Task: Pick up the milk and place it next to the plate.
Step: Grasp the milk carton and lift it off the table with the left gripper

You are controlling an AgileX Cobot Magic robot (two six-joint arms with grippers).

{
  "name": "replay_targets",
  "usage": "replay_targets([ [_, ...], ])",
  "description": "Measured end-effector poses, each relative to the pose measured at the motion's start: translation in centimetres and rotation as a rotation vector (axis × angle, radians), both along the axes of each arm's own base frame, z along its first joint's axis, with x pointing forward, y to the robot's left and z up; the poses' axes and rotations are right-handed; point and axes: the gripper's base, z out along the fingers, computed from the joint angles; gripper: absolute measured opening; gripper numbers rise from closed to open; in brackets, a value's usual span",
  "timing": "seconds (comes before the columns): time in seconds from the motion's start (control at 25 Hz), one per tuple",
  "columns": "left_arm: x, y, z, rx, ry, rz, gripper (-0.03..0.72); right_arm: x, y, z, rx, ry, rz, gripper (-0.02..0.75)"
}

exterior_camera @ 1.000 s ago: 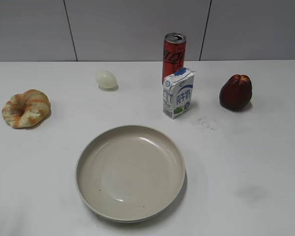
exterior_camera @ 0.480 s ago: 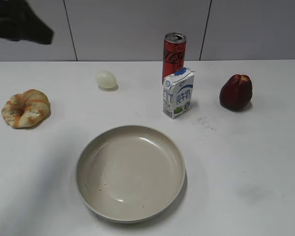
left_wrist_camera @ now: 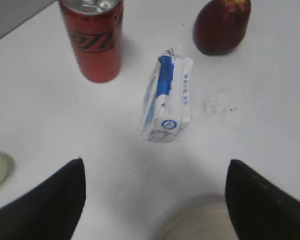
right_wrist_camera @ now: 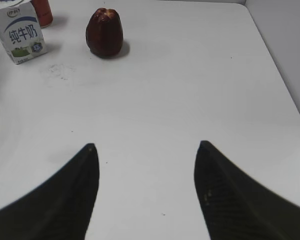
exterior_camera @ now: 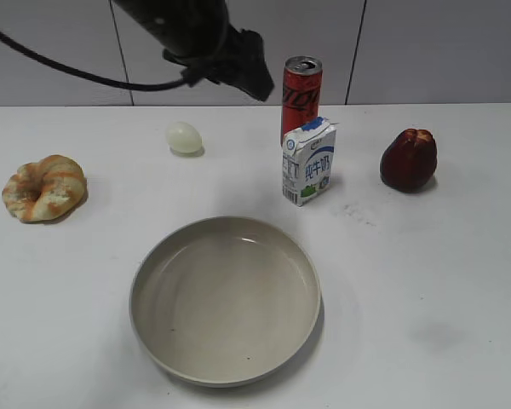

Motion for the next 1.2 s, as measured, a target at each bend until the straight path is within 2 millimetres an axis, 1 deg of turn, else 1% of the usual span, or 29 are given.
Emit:
replay_targets([
  [0.04,0.4,-0.9,-0.5,0.003,0.004,-0.016,0.664,0.0,0.0,0.0,0.000,0.000,0.000,0.459],
  [0.08,0.7,-1.8,-1.4,0.012,0.016,-0.032,0.664,0.0,0.0,0.0,0.000,0.000,0.000,0.459],
  [0.16,1.3,-3.5,-2.8,0.017,0.021,-0.055,0.664,0.0,0.0,0.0,0.000,0.000,0.000,0.459],
  [0.28,2.0,-5.1,-4.1,0.009,0.005,-0.065,0.664,0.0,0.0,0.0,0.000,0.000,0.000,0.459],
  [0.32,2.3,-5.5,-4.4,0.002,-0.005,-0.060,0.664,0.0,0.0,0.0,0.000,0.000,0.000,0.459],
  [0.36,2.6,-5.8,-5.1,0.000,-0.007,-0.054,0.664,0.0,0.0,0.0,0.000,0.000,0.000,0.459],
  [0.48,3.4,-6.3,-6.5,-0.005,-0.011,-0.037,0.664,0.0,0.0,0.0,0.000,0.000,0.000,0.459],
  [0.6,3.7,-6.7,-8.3,-0.009,0.021,-0.028,0.664,0.0,0.0,0.0,0.000,0.000,0.000,0.459],
  [1.0,4.5,-7.2,-11.7,-0.008,0.051,-0.005,0.659,0.0,0.0,0.0,0.000,0.000,0.000,0.459],
  [1.08,4.6,-7.3,-12.5,-0.005,0.043,-0.003,0.644,0.0,0.0,0.0,0.000,0.000,0.000,0.459],
  [1.2,4.6,-7.9,-13.4,0.000,0.008,-0.019,0.600,0.0,0.0,0.0,0.000,0.000,0.000,0.459],
])
